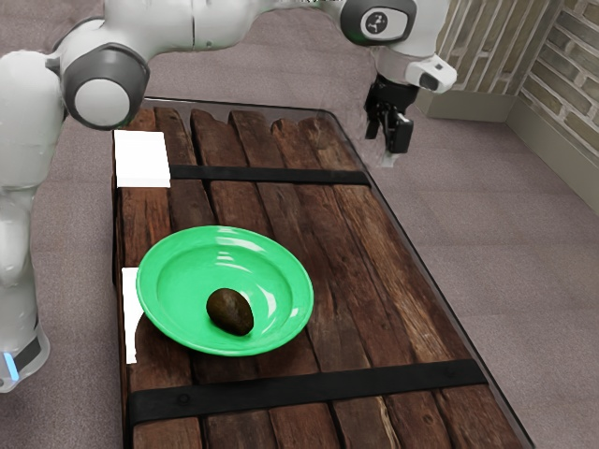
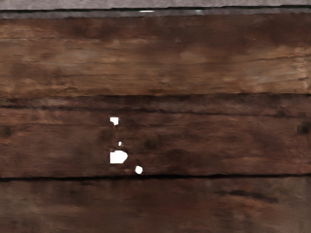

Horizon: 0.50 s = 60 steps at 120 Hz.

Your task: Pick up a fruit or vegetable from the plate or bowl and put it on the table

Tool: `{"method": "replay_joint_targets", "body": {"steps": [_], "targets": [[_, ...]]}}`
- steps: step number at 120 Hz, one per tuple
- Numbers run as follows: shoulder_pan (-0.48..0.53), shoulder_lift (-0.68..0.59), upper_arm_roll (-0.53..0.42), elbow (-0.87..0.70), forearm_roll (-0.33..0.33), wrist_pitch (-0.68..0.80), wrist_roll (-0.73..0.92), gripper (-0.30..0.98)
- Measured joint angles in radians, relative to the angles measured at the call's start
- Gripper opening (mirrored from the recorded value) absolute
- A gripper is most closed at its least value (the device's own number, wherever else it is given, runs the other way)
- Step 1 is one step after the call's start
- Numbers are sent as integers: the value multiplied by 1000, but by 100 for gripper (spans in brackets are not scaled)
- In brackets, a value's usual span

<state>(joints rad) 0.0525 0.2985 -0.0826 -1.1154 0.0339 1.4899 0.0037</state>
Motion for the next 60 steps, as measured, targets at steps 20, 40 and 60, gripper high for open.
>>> {"method": "replay_joint_targets", "body": {"steps": [20, 40, 60], "targets": [[11, 117, -32, 178, 35, -103, 8, 69], [22, 114, 3, 190, -1, -148, 17, 69], [13, 156, -92, 153, -23, -80, 147, 68]]}}
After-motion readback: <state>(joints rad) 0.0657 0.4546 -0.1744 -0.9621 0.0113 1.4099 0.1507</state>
